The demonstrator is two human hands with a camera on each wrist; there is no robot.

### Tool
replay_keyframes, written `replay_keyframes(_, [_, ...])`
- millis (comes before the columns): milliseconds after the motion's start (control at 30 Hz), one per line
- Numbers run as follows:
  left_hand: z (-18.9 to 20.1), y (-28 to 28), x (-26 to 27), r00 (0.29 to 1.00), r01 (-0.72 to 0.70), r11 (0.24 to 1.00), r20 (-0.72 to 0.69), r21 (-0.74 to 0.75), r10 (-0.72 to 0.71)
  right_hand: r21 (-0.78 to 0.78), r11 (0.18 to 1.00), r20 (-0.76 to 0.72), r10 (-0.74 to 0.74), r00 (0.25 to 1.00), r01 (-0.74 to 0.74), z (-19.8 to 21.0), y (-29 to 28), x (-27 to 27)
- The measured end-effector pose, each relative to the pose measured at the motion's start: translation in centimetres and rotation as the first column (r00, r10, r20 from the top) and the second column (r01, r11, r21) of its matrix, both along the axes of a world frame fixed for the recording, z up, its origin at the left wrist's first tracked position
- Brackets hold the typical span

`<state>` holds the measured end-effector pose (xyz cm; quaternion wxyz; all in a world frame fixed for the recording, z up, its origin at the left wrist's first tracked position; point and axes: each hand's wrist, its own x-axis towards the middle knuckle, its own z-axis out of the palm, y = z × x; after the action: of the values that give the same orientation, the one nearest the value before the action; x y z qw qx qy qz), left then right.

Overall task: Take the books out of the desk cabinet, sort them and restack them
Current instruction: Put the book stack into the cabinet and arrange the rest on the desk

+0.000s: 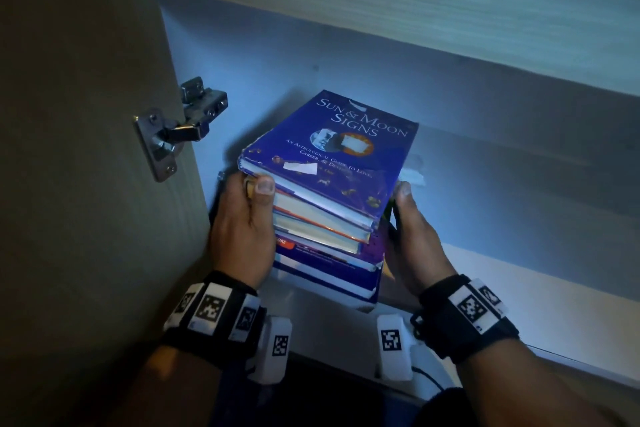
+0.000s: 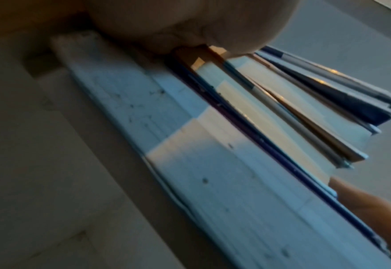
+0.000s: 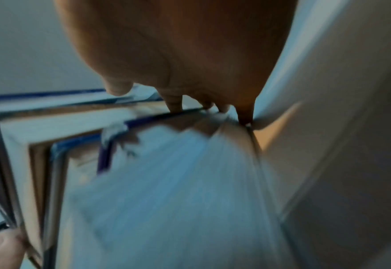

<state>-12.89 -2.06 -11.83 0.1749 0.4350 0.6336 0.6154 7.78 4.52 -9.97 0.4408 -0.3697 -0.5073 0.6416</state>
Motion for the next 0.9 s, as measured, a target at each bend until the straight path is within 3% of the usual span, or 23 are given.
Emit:
replay_keyframes(133, [0.7, -1.0, 0.4, 0.998, 0.045, 0.998, -0.048, 0.033, -0.043, 0.23, 0.972, 0.101, 0.026, 0.995, -0.049, -0.2, -1.0, 1.2])
replay_keyframes(300, [0.7, -1.8, 0.6, 0.992, 0.126, 0.989, -0.015, 0.077, -0.125, 0.281, 0.913, 0.269, 0.222, 0.937, -0.296, -0.5, -1.6, 2.2])
replay_keyframes(400, [0.0, -1.4, 0.1, 0.989, 0.139, 0.989, -0.052, 0.046, -0.137, 0.327, 0.902, 0.408, 0.135, 0.903, -0.283, -0.7, -1.4, 1.5])
replay_keyframes(533, [-0.6, -0.8, -0.2, 0.99, 0.092, 0.996, -0.107, 0.007, -0.09, 0.341, 0.916, 0.416, 0.053, 0.908, -0.21, -1.2, -1.8, 1.2])
replay_keyframes(733, [-0.5, -1.0, 0.1, 0.992, 0.067, 0.997, -0.112, 0.034, -0.062, 0.409, 0.88, 0.481, 0.018, 0.876, -0.242, -0.9, -2.6, 1.2])
replay_keyframes(833, [-0.9, -1.6, 0.2, 0.989, 0.13, 0.985, 0.061, 0.118, -0.138, 0.449, 0.854, 0.47, 0.025, 0.882, -0.264, -0.5, -3.3, 1.8])
replay_keyframes(900, [-0.5, -2.0, -0.2, 0.946, 0.188, 0.962, 0.227, 0.197, -0.231, 0.417, 0.881, 0.371, 0.06, 0.927, -0.224, 0.2, -3.4, 2.4])
